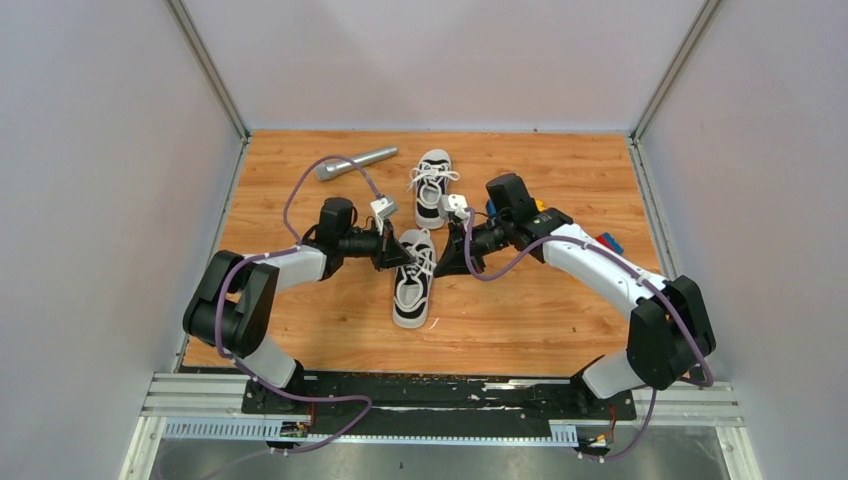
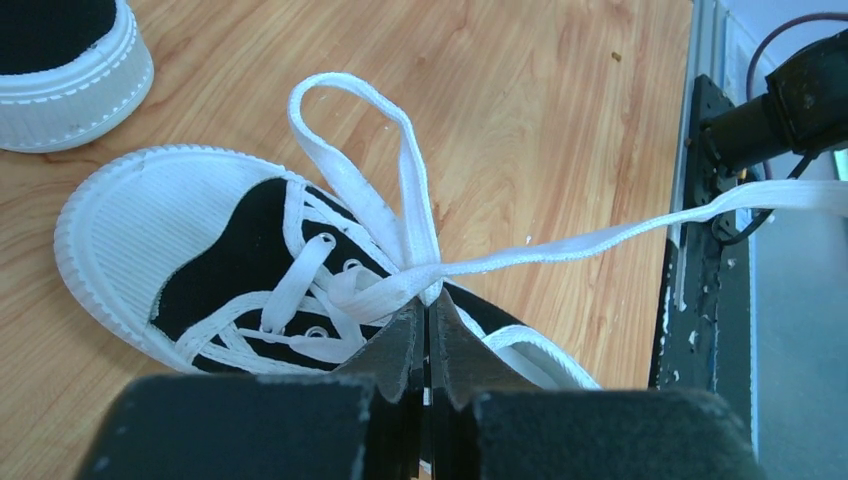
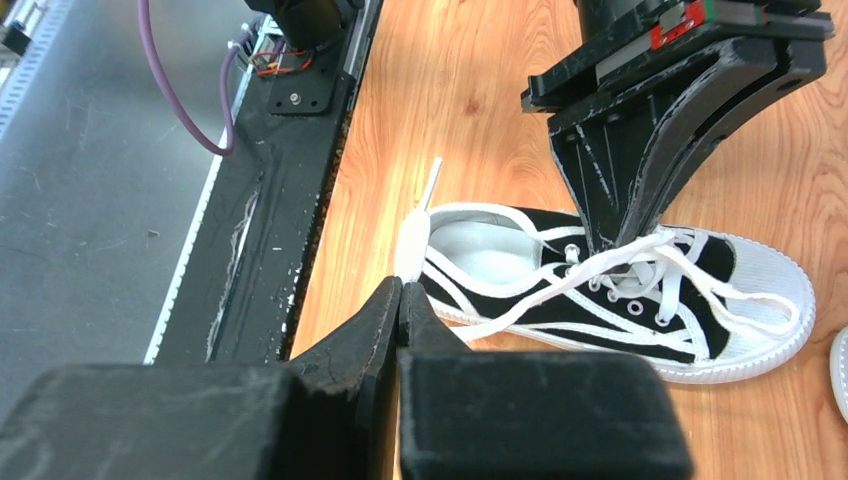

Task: Tie the shoes
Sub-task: Wrap the shoelace around the shoelace.

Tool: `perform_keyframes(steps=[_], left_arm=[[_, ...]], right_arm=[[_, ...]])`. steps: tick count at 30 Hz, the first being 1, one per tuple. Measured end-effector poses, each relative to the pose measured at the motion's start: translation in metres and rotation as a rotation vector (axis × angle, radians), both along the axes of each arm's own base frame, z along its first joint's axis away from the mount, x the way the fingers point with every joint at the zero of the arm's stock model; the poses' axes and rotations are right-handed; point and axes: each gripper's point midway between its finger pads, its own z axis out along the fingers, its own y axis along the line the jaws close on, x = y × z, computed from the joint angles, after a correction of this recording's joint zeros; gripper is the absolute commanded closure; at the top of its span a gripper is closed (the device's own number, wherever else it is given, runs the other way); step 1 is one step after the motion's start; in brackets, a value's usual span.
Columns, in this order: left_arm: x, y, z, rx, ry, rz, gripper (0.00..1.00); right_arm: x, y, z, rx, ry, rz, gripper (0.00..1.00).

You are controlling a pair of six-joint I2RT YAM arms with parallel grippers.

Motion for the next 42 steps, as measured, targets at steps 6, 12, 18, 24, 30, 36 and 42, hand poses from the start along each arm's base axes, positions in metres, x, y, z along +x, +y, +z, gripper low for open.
perform_keyframes(steps=[6, 12, 18, 24, 30, 36, 42], left_arm=[[-0.001, -0.002, 0.004, -0.031, 0.005, -0.006, 1.0], [-0.007, -0.004, -0.001, -0.041, -0.002, -0.06, 1.0], [-0.01, -0.005, -0.003, -0.032, -0.028, -0.133, 1.0], [0.002, -0.003, 0.001, -0.018, -0.052, -0.137, 1.0], [-0.004, 0.0, -0.005, -0.016, -0.009, -0.152, 1.0], [-0.013, 0.0, -0.006, -0.028, -0.008, -0.195, 1.0], [-0.014, 0.0, -0.007, -0.03, -0.024, -0.221, 1.0]], right_arm=[[-0.003, -0.006, -0.018, -0.025, -0.077, 0.032, 1.0], [-0.012, -0.01, -0.043, -0.049, -0.15, 0.089, 1.0], [-0.019, -0.009, -0.067, -0.068, -0.174, 0.137, 1.0], [-0.03, -0.009, -0.082, -0.079, -0.191, 0.184, 1.0], [-0.031, -0.013, -0.093, -0.109, -0.195, 0.199, 0.93], [-0.028, -0.024, -0.109, -0.16, -0.192, 0.204, 0.59], [0.001, -0.033, -0.097, -0.169, -0.179, 0.125, 0.52]])
